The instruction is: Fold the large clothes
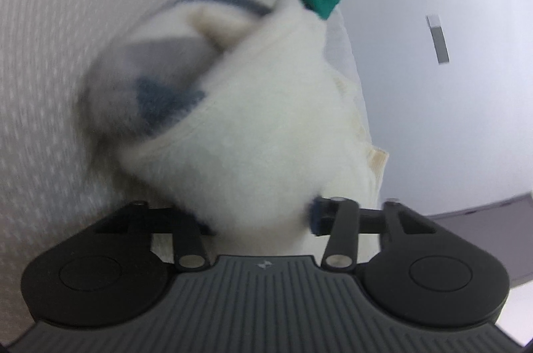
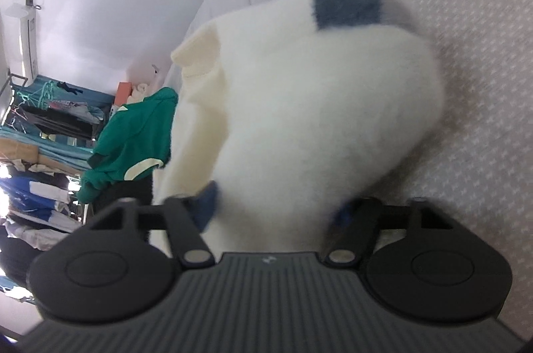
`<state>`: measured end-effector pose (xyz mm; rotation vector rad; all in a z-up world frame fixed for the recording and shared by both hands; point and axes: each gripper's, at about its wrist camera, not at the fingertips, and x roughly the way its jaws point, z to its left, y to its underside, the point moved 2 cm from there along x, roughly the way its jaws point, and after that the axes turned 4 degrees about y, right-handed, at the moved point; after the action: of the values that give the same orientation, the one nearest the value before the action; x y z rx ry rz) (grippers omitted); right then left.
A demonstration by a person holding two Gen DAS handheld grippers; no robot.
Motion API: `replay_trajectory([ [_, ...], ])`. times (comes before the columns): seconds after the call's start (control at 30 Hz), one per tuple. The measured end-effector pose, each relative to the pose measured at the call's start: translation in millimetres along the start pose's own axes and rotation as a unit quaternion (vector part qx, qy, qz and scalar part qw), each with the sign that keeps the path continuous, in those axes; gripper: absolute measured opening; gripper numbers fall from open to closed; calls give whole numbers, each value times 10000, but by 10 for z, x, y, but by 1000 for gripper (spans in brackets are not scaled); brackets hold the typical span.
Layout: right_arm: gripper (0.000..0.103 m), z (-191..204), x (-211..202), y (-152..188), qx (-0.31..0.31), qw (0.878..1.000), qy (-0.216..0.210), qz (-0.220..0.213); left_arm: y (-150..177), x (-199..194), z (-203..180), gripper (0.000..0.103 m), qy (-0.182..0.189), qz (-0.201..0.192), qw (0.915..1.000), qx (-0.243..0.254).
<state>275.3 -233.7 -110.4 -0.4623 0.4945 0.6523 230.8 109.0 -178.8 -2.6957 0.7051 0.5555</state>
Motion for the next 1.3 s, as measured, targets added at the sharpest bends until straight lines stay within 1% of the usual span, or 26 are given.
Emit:
replay_trajectory([
  [0.03,51,-10,-23,-13,-50,10000,-4,-30,-25,-31,-28,45,-13,-40,9999,115],
  [0.07,46,50,-41,-7,-150,9998,-24,-103,-12,-55,-69,43,-40,-109,9996,263],
  [0.1,45,107,-71,10,-293,9994,-65,-183,5,-78,-98,41,-76,-173,9991,388],
  [0.13,43,42,-123,-8,-328,9991,-120,-222,15,-112,-140,41,-106,-231,9985,491],
  [0.17,41,66,-169,-11,-363,9988,-199,-257,20,-156,-183,40,-98,-271,9980,564],
  [0.23,40,159,-248,-9,-555,9973,-310,-355,24,-256,-245,39,-1,-264,9980,568],
  [0.33,39,267,-439,32,-690,9953,-497,-458,90,-512,-371,38,-45,-217,9961,859],
  [0.4,39,319,-576,75,-768,9955,-431,-359,135,-711,-459,38,-72,-179,9950,981],
  [0.5,39,350,-819,195,-942,9943,-447,-241,250,-1024,-484,38,-61,-123,9952,973],
  [0.63,40,277,-1134,351,-991,9944,-372,51,477,-1436,-463,39,-156,60,9944,1045],
  [0.7,40,236,-1286,441,-1036,9939,-374,110,599,-1604,-448,39,-198,177,9937,1093],
  [0.83,40,105,-1498,618,-987,9942,-384,181,816,-1869,-373,40,-244,275,9930,1126],
  [0.93,40,14,-1554,682,-956,9944,-389,209,844,-1902,-340,41,-239,313,9928,1132],
  [0.97,41,43,-1528,685,-961,9943,-394,225,842,-1899,-324,41,-235,325,9930,1113],
  [1.03,42,36,-1486,653,-877,9950,-397,276,799,-1840,-313,41,-248,363,9938,1017],
  [1.13,46,77,-1469,601,-853,9949,-418,329,722,-1786,-368,42,-211,326,9935,1069],
  [1.3,52,210,-1415,473,-773,9930,-776,434,531,-1699,-519,50,-137,296,9942,1030],
])
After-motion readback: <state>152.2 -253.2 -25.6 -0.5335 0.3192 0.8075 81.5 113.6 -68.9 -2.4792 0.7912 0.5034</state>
